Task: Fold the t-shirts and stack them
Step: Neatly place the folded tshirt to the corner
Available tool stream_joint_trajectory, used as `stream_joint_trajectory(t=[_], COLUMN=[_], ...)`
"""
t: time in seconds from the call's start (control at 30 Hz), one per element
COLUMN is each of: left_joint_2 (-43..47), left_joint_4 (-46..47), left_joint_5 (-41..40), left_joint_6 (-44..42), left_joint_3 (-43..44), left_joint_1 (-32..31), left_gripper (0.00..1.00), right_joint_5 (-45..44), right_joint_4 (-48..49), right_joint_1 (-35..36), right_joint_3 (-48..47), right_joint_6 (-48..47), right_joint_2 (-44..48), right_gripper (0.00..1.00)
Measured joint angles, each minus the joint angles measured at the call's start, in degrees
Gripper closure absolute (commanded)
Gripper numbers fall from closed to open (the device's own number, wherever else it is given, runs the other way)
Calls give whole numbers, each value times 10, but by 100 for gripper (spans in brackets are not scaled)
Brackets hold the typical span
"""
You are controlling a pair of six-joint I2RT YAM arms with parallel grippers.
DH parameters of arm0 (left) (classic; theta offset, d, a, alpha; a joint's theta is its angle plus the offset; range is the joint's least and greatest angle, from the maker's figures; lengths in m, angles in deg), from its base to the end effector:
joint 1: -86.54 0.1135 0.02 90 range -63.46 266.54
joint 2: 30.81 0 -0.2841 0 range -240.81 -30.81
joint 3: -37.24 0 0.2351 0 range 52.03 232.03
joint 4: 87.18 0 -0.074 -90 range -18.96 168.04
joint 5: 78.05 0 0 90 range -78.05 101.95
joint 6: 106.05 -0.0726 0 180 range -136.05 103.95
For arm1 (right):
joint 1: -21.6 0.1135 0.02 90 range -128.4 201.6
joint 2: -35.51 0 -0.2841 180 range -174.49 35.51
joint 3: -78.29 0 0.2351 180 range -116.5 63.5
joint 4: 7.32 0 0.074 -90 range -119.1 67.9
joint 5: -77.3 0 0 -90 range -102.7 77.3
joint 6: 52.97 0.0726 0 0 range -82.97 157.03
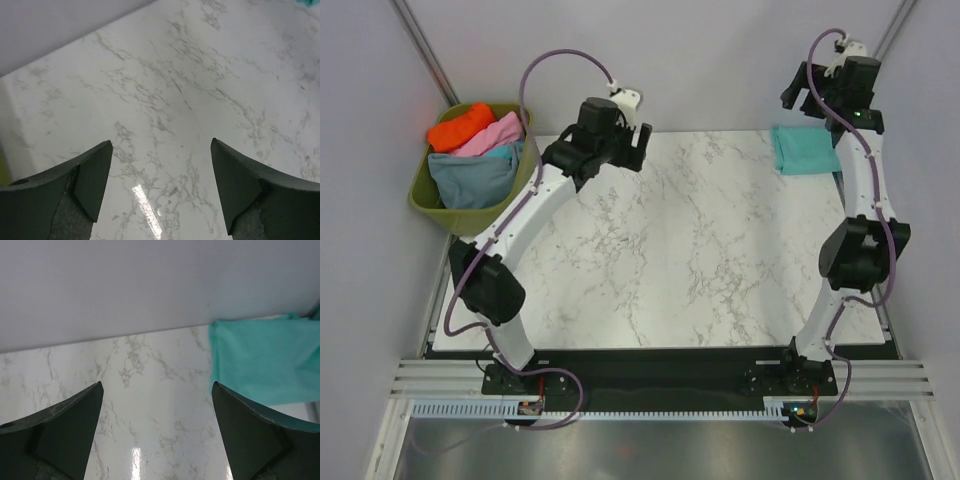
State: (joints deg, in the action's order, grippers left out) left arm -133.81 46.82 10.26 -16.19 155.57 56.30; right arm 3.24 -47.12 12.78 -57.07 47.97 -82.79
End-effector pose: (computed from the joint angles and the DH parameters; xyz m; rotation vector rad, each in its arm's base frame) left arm 0.3784 -0.2181 0.3777 0.5379 2.0492 -0.2832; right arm 0.5091 -0.0588 0.3770 0.1561 1.9572 0.2977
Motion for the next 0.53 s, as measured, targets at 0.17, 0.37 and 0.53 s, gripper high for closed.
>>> stream_joint_trajectory(t=[0.17, 0.37, 0.53], left_joint_2=[68, 178, 253], left_joint_4=[20, 33, 23], left_joint_5=[-88, -115, -86], left_joint_6=[-27, -40, -38], left_joint_3=[-5, -80, -140], left_joint_1=[15, 23, 47], left_gripper=[1, 1, 1], right_joint_5=[-150, -223, -223], right_joint_4=[-11, -71, -116], right_joint_1=[-8, -8, -8], right_joint_3=[83, 218, 308], right_joint_6=[1, -14, -22], right_joint_2=[165, 282, 345], right_gripper=[2, 2, 2])
